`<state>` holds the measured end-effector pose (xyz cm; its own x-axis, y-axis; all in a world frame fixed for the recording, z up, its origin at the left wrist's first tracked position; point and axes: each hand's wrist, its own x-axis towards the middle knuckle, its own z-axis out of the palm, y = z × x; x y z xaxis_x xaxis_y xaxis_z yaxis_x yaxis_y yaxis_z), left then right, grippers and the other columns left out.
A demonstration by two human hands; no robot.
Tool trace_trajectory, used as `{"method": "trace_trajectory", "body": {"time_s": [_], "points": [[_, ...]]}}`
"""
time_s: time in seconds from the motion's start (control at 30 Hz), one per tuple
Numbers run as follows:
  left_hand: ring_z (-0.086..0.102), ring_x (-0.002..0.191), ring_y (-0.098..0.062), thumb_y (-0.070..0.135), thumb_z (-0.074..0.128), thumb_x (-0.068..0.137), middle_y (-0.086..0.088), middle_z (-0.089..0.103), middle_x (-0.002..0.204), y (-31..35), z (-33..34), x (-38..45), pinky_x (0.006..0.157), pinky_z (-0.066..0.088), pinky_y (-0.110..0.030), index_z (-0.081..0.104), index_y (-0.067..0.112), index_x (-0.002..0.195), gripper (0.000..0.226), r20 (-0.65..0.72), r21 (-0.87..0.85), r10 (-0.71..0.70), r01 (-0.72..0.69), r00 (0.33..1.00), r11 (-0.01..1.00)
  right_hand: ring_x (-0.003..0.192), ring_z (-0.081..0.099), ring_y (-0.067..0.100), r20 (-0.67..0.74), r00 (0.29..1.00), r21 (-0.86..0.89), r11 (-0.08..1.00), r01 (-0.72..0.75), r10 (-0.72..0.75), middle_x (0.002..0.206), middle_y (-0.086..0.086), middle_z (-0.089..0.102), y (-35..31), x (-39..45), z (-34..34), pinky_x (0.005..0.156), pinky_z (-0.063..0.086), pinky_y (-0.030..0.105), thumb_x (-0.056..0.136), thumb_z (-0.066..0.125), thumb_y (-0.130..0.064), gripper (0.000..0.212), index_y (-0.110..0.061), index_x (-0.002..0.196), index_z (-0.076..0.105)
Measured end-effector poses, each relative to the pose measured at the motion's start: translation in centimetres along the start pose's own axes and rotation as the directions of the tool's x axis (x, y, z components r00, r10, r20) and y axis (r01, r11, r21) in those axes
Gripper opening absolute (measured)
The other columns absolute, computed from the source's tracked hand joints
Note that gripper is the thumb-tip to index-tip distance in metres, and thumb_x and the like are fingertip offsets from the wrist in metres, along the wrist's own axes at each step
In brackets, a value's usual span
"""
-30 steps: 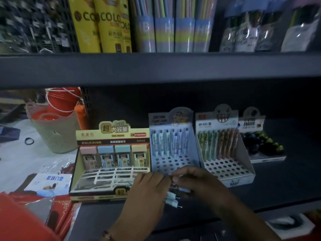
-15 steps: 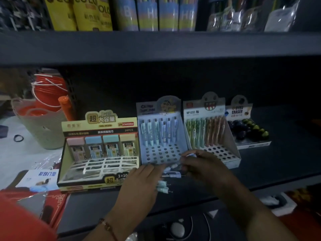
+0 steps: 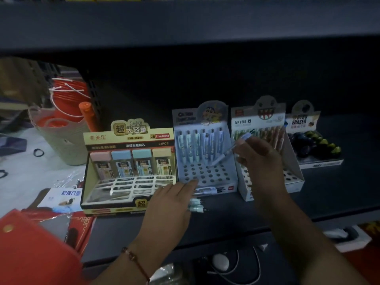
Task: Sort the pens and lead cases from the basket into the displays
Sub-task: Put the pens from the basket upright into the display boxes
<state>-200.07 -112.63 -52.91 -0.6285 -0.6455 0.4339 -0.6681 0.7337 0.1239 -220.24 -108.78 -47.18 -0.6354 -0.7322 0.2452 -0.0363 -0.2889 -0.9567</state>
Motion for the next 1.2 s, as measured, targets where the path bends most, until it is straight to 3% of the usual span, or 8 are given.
{"method": "trace_trajectory", "body": {"time_s": [0.1,0.33,0.47,0.63,0.83,1.03,1.1,1.2], "points": [[0.063,0.081,-0.018,0.007,0.085,0.043,0.004,0.067,0.097,0.0,0.0,0.1,0.07,0.054,-0.033,0.063,0.018,0.127,0.087,0.007,0.005,-0.01,0.01,1.0,1.0,0.079,0.065,0.009,-0.004,0.995,-0.047,0.993,0.104,-0.104,0.081,-0.001,0.069,0.5,1.0,0.5,0.072,0.053,0.021,0.095,0.066,-0.013,0.007,-0.011,0.09,0.07],[0.062,0.082,-0.022,0.007,0.087,0.046,0.002,0.066,0.097,-0.5,0.2,0.0,0.071,0.053,-0.036,0.063,0.017,0.126,0.084,-0.035,0.027,-0.001,0.002,0.999,1.0,0.076,0.063,-0.006,0.07,0.967,-0.272,0.928,0.256,-0.246,0.075,-0.025,0.069,2.5,2.4,1.6,0.075,0.052,0.024,0.096,0.065,-0.012,0.026,-0.036,0.086,0.067],[0.06,0.08,-0.021,0.005,0.083,0.046,0.003,0.065,0.095,-0.5,0.2,0.1,0.07,0.051,-0.035,0.063,0.018,0.125,0.083,-0.044,0.021,0.005,-0.004,0.999,1.0,0.066,0.062,0.011,0.126,0.954,-0.478,0.827,0.297,-0.27,0.07,0.0,0.066,3.2,3.4,2.1,0.066,0.049,0.041,0.099,0.061,-0.017,0.023,-0.021,0.077,0.066],[0.059,0.084,-0.021,0.006,0.08,0.05,0.004,0.064,0.098,-0.5,0.4,0.2,0.073,0.049,-0.034,0.062,0.019,0.127,0.079,-0.032,0.023,0.013,-0.012,0.999,1.0,0.053,0.045,0.023,0.233,0.95,-0.683,0.66,0.313,-0.209,0.066,0.02,0.052,4.0,4.2,3.7,0.056,0.036,0.035,0.1,0.052,-0.016,0.031,0.0,0.075,0.055],[0.061,0.083,-0.021,0.003,0.079,0.052,0.003,0.065,0.097,-0.6,0.3,0.1,0.072,0.051,-0.036,0.062,0.018,0.126,0.078,-0.044,-0.002,0.014,-0.014,0.999,1.0,0.049,0.035,0.017,0.165,0.977,-0.839,0.502,0.211,-0.134,0.054,0.004,0.037,4.0,5.0,5.1,0.049,0.023,0.028,0.102,0.047,-0.016,0.044,-0.014,0.06,0.036],[0.061,0.083,-0.019,0.006,0.079,0.051,0.005,0.066,0.098,-0.7,-0.2,0.1,0.073,0.052,-0.034,0.063,0.021,0.126,0.078,-0.034,0.0,0.014,-0.014,0.999,1.0,0.054,0.05,0.023,0.169,0.983,-0.843,0.508,0.18,-0.068,0.06,0.005,0.046,3.1,4.4,5.2,0.05,0.037,0.029,0.102,0.043,-0.014,0.035,-0.011,0.068,0.05],[0.06,0.084,-0.018,0.005,0.077,0.052,0.007,0.065,0.097,-0.8,-0.4,0.0,0.074,0.05,-0.032,0.062,0.023,0.127,0.079,-0.035,-0.002,0.007,-0.007,0.999,1.0,0.067,0.063,0.028,0.182,0.983,-0.76,0.629,0.165,-0.038,0.073,0.007,0.058,2.5,3.6,4.3,0.062,0.052,0.038,0.102,0.046,-0.017,0.022,-0.018,0.094,0.066],[0.058,0.084,-0.018,0.006,0.076,0.051,0.007,0.064,0.096,-1.1,-0.8,0.1,0.072,0.046,-0.031,0.062,0.024,0.127,0.079,-0.054,0.024,-0.001,0.002,0.999,1.0,0.089,0.069,0.023,0.227,0.974,-0.587,0.801,0.114,0.027,0.098,0.002,0.07,1.0,1.7,3.5,0.081,0.057,0.047,0.099,0.06,-0.028,0.029,-0.023,0.127,0.063]]}}
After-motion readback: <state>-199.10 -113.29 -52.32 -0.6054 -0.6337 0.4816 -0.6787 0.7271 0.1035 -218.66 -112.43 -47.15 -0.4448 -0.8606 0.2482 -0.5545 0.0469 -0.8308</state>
